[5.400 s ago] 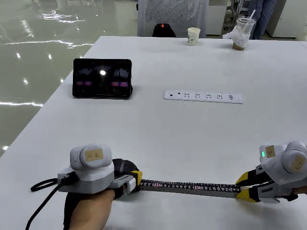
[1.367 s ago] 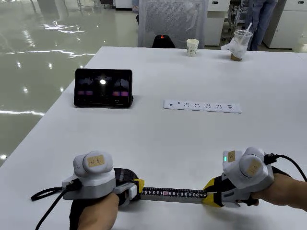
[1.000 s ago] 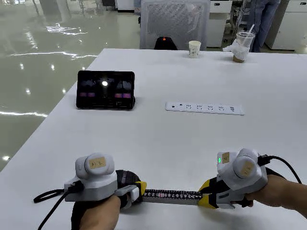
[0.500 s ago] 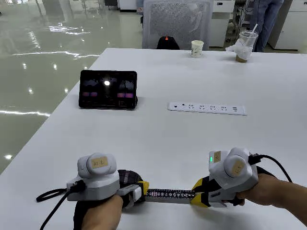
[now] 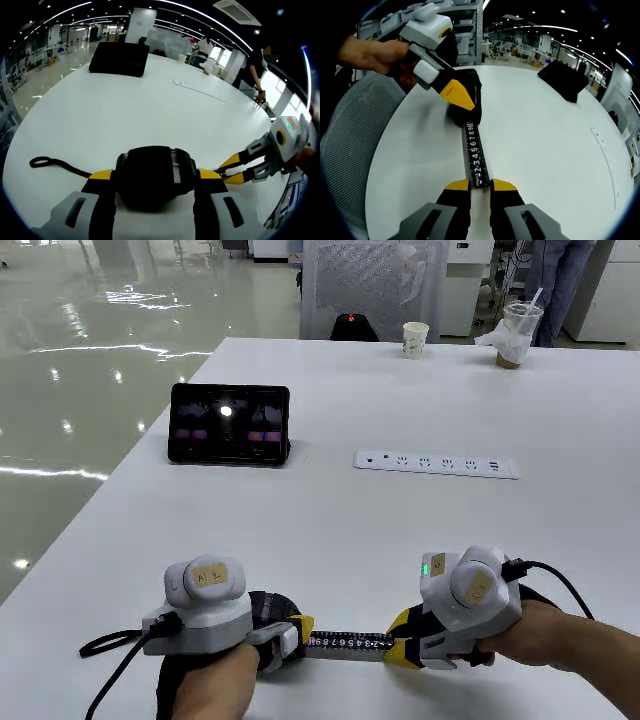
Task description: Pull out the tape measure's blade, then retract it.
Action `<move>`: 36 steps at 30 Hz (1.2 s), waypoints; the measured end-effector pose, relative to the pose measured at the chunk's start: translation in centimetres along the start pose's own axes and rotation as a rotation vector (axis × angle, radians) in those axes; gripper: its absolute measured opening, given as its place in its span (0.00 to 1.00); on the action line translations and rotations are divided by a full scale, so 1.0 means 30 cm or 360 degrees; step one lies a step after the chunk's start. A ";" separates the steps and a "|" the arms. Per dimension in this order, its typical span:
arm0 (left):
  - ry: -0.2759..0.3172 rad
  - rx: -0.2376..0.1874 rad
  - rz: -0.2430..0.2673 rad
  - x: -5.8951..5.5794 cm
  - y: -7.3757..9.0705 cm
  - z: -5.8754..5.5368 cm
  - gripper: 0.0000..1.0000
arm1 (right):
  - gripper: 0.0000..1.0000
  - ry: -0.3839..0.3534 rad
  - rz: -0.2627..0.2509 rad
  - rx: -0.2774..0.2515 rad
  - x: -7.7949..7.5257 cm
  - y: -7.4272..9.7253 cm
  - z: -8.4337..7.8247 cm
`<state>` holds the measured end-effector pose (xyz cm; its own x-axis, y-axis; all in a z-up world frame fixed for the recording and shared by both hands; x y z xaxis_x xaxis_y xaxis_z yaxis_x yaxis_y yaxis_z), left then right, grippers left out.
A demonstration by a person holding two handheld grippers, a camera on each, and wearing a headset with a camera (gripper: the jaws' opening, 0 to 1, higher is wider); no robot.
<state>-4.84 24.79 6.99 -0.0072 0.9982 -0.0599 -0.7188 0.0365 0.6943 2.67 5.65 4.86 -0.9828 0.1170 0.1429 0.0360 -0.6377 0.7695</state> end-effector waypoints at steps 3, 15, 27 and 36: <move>0.0001 0.0000 -0.0004 0.001 0.000 0.000 0.58 | 0.11 0.0002 0.0003 -0.0003 0.002 -0.007 0.006; 0.0012 0.0008 -0.0010 0.002 0.000 0.001 0.58 | 0.11 0.0006 0.0015 -0.0022 0.011 -0.035 0.034; 0.0016 0.0014 -0.0022 0.005 -0.001 0.001 0.58 | 0.11 0.0028 0.0035 -0.0037 0.024 -0.071 0.069; 0.0019 0.0017 -0.0028 0.005 -0.001 0.001 0.58 | 0.11 0.0044 0.0054 -0.0045 0.036 -0.099 0.099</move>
<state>-4.79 24.94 6.97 -0.0028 0.9967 -0.0810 -0.7113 0.0549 0.7007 2.03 9.93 4.57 -0.9857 0.0741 0.1513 0.0648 -0.6624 0.7464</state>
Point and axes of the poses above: the centre of the closed fingertips' face, and the gripper's own axes: y roughly backward along the fingers, x roughly to its left, z roughly out of its top, the point moved 8 cm from there along y, roughly backward along the fingers, and after that the axes turned 14 degrees about -y, right-handed, at the moved point
